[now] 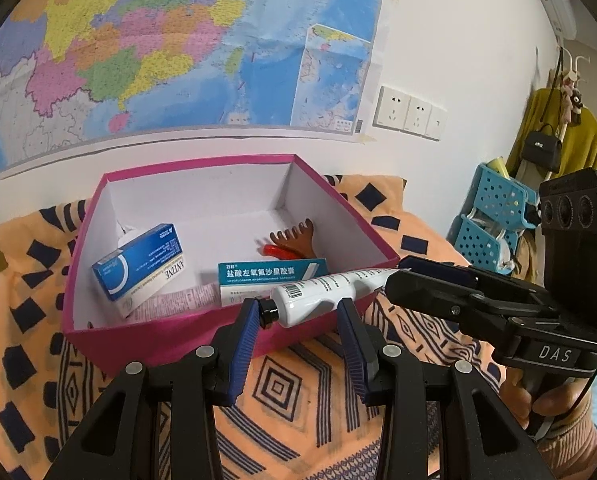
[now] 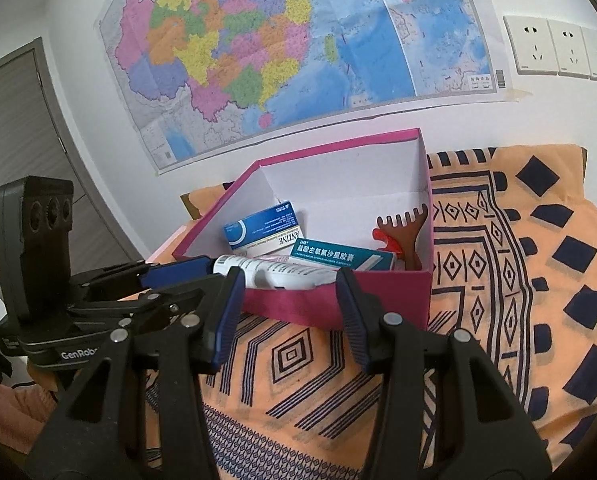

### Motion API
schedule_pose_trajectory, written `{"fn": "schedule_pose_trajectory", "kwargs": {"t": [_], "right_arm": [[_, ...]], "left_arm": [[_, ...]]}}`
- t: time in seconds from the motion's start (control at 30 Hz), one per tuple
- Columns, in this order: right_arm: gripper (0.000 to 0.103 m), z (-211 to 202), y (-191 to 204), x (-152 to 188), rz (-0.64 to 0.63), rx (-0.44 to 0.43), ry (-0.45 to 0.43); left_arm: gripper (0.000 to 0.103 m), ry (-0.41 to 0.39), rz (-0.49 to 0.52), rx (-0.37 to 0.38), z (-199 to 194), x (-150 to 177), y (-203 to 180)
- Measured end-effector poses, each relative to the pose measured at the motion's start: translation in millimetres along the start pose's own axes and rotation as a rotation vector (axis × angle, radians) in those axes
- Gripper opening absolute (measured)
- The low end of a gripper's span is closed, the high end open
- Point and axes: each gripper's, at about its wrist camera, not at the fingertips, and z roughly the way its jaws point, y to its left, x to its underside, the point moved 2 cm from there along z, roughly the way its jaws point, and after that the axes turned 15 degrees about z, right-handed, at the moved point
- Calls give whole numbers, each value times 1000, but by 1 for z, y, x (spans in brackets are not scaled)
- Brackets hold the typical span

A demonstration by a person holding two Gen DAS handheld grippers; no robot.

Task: Organize rigid objects
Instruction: 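Lower the white tube into the magenta box and open the right gripper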

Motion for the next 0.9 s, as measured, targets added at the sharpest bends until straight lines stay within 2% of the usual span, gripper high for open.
{"fn": "schedule_pose_trajectory", "kwargs": {"t": [0.9], "right_arm": [[50, 6, 2, -9, -2, -2, -10]], "left_arm": [[40, -14, -2, -24, 5, -11, 10]]}}
